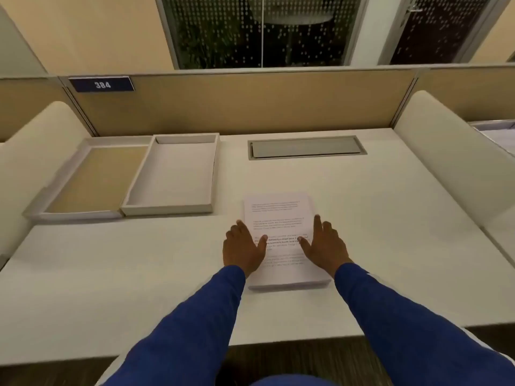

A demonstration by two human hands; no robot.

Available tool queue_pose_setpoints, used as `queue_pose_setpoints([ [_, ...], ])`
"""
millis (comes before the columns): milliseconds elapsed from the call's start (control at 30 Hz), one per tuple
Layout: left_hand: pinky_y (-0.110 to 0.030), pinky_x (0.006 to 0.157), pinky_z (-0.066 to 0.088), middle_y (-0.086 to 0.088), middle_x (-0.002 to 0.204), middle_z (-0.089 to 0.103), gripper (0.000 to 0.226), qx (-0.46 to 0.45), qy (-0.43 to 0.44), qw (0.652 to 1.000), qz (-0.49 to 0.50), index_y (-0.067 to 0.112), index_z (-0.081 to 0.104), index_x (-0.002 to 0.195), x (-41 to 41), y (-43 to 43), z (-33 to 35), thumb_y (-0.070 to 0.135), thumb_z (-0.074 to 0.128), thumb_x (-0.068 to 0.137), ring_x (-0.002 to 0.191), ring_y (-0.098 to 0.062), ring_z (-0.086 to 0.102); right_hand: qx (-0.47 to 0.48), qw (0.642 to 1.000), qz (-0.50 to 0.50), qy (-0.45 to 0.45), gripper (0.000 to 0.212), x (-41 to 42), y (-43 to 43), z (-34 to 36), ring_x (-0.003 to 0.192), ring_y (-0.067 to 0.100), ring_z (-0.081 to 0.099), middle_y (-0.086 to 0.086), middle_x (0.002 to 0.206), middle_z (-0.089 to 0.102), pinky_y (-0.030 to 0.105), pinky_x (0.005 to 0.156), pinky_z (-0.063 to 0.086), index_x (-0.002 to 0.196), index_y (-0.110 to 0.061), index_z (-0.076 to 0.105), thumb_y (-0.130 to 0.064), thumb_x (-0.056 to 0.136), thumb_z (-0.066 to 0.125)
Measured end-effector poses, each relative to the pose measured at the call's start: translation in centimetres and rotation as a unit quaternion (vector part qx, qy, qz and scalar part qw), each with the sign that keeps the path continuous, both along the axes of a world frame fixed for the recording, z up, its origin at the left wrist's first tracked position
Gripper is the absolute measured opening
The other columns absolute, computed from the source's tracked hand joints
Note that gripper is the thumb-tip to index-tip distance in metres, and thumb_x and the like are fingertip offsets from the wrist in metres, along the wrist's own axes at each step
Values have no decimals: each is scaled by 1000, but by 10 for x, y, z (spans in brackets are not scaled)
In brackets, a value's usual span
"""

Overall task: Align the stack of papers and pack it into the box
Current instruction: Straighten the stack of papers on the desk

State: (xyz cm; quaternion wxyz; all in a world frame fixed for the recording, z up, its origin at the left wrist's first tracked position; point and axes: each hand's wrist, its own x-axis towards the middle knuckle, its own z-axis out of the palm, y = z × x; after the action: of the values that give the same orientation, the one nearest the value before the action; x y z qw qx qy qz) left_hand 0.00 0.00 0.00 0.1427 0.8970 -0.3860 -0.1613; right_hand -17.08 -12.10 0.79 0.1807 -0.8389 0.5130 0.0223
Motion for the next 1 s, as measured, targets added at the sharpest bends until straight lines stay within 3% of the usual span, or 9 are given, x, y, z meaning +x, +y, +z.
queue_pose_setpoints([
  [100,-42,99,47,-16,136,49,72,4,85,992,92,-1,49,134,-3,0,-10,63,43,99,126,-31,48,50,996,-76,-3,76,2,6,-8,129,34,49,17,145,43,45,97,49,152,-4,28,-55,100,48],
  [200,-42,98,48,-16,135,48,66,10,148,981,127,1,53,129,-5,-6,-13,59,50,98,127,-32,48,73,992,-107,8,63,5,9,-17,123,33,51,16,135,48,42,93,49,136,-2,45,-53,99,52],
  [400,-35,92,50,-17,132,57,54,26,265,946,187,6,60,126,-1,-23,-8,47,64,92,118,-33,58,98,983,-152,23,64,15,4,-19,128,37,46,18,139,43,43,96,47,137,-2,46,-52,97,54],
  [500,-40,97,58,-15,127,63,42,12,339,916,214,6,64,121,10,-25,-7,36,66,91,110,-31,64,105,980,-169,28,66,19,1,-20,131,38,44,19,142,40,45,100,47,139,-2,44,-52,97,55],
  [733,-41,99,49,-16,140,42,61,5,327,910,256,9,42,139,2,-32,-3,32,67,88,124,-34,49,100,982,-158,20,64,16,1,-23,130,37,44,17,139,41,45,97,48,137,-2,45,-51,97,56],
  [867,-47,104,52,-18,143,43,74,-38,357,893,270,9,35,146,0,-35,-4,30,74,86,124,-36,52,99,984,-147,11,62,15,-1,-24,129,36,44,17,139,42,44,97,48,136,-2,45,-49,97,57],
  [1000,-48,98,57,-18,140,49,73,-70,386,878,273,7,37,144,3,-35,-3,22,74,84,119,-35,58,88,986,-142,7,62,16,0,-25,128,35,45,16,140,42,43,97,48,137,-1,45,-48,98,56],
])
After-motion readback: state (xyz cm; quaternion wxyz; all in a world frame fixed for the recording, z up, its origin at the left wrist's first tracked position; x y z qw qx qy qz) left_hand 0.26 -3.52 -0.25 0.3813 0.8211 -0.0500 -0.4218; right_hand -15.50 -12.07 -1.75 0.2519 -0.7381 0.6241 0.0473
